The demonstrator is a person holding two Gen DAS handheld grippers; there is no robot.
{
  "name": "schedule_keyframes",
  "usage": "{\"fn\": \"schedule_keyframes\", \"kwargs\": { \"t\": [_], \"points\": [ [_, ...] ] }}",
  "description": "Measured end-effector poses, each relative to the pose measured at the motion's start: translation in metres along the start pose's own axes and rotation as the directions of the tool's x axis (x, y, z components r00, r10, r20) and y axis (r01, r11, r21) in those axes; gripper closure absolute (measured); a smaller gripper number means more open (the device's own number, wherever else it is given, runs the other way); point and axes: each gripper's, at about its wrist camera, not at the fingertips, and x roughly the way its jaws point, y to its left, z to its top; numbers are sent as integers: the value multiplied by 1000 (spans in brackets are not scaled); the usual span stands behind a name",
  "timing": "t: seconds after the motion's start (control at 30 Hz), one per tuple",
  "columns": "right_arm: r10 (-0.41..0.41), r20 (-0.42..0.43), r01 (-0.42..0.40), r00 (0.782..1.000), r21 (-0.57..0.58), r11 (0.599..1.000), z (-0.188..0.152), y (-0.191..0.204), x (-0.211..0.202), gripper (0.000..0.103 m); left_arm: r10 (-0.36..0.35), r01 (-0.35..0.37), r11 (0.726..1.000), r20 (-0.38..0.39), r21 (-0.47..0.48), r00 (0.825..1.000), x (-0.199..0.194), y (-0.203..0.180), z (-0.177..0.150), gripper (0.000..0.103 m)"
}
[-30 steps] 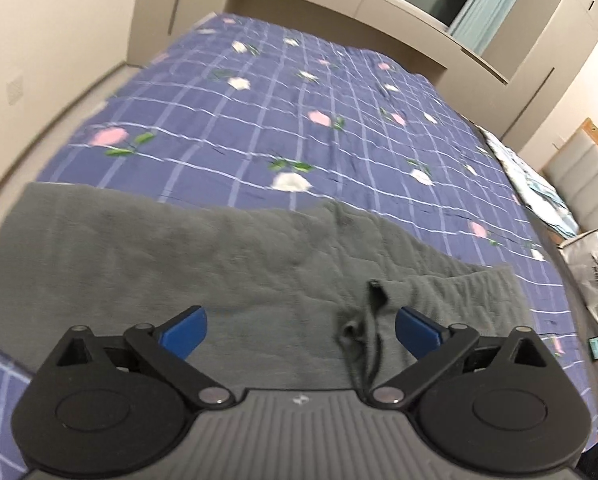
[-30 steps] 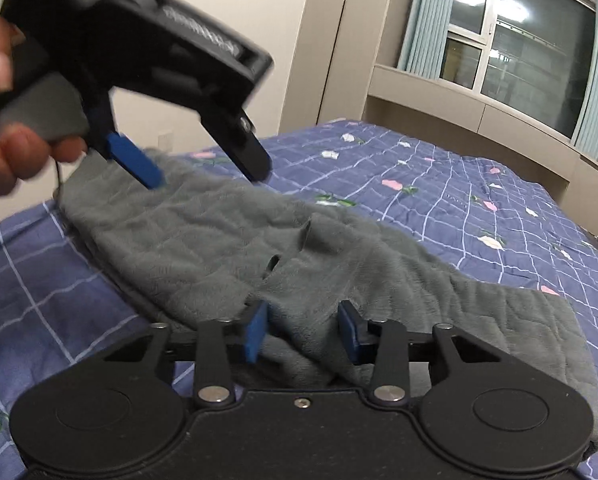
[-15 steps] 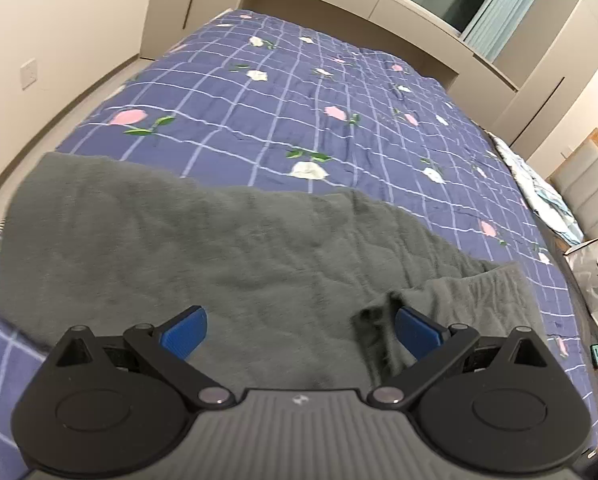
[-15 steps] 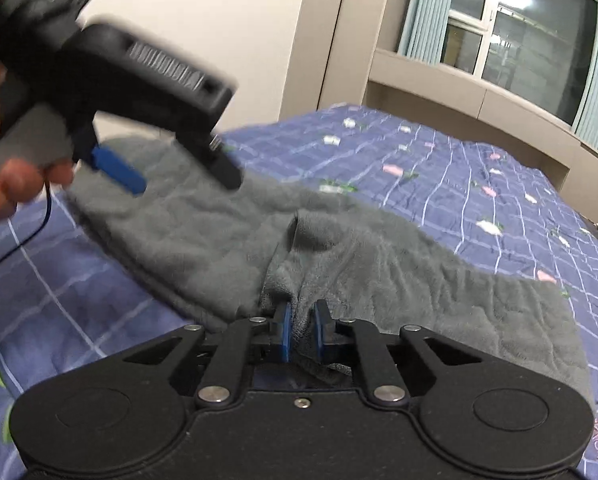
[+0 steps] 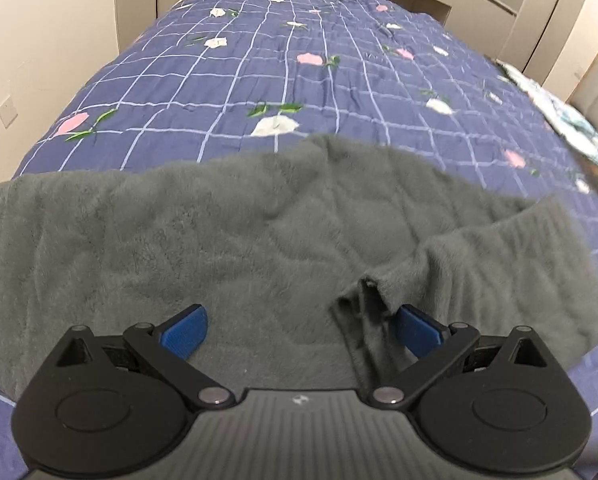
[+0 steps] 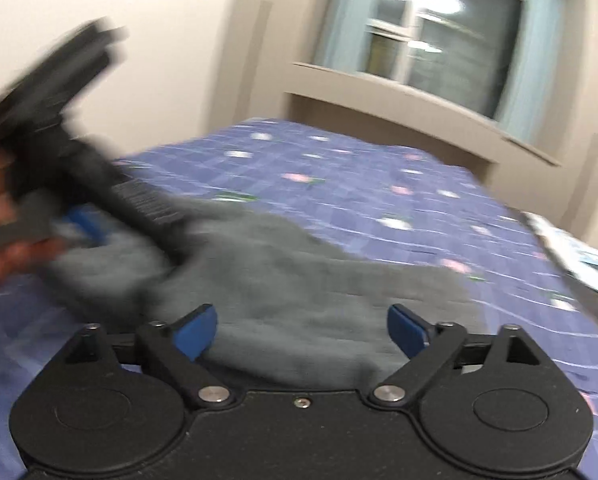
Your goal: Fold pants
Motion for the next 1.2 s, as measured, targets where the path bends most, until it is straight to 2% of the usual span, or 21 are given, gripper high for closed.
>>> {"fn": "schedule_keyframes", "kwargs": {
  "t": [0.07, 0.17, 0.27, 0.37, 0.47, 0.67, 0.8, 0.93, 1.07, 1.2],
  "points": [
    [-77, -27, 77, 997, 18, 997, -5, -10, 12, 5, 15, -15, 1000, 3, 19, 1000, 2, -2, -3, 1],
    [-118, -98, 120, 988, 9, 993, -20, -16, 32, 2, 26, -26, 999, 0, 30, 1000, 3, -4, -3, 0],
    [-113, -87, 115, 990, 17, 993, -24, -19, 32, 2, 24, -24, 999, -1, 34, 1000, 0, -5, -2, 1],
    [-120, -37, 121, 992, 4, 993, -16, -21, 25, 2, 15, -15, 1000, 7, 7, 1000, -8, 2, 2, 1],
    [-100, -25, 101, 995, 16, 995, -8, -23, 30, 1, 28, -27, 999, 23, -22, 999, -21, 14, 3, 1],
    [-18, -19, 18, 1000, -4, 1000, 6, 8, 50, 1, 89, -81, 992, 74, -101, 993, -59, 58, -3, 1],
    [-44, -62, 44, 997, -15, 999, 5, 29, 66, 1, 137, -121, 980, 100, -156, 985, -79, 97, -16, 1],
    [-67, -45, 69, 997, 53, 996, 11, 28, 57, 1, 184, -152, 955, 109, -255, 977, -86, 136, -36, 1],
    [-96, 15, 95, 995, 73, 993, 12, 37, 46, 1, 243, -187, 902, 99, -390, 965, -78, 170, -59, 1],
    [-89, -18, 90, 996, 83, 992, 10, 49, 54, 1, 243, -152, 856, 124, -494, 962, -69, 193, -74, 1]
  ]
}}
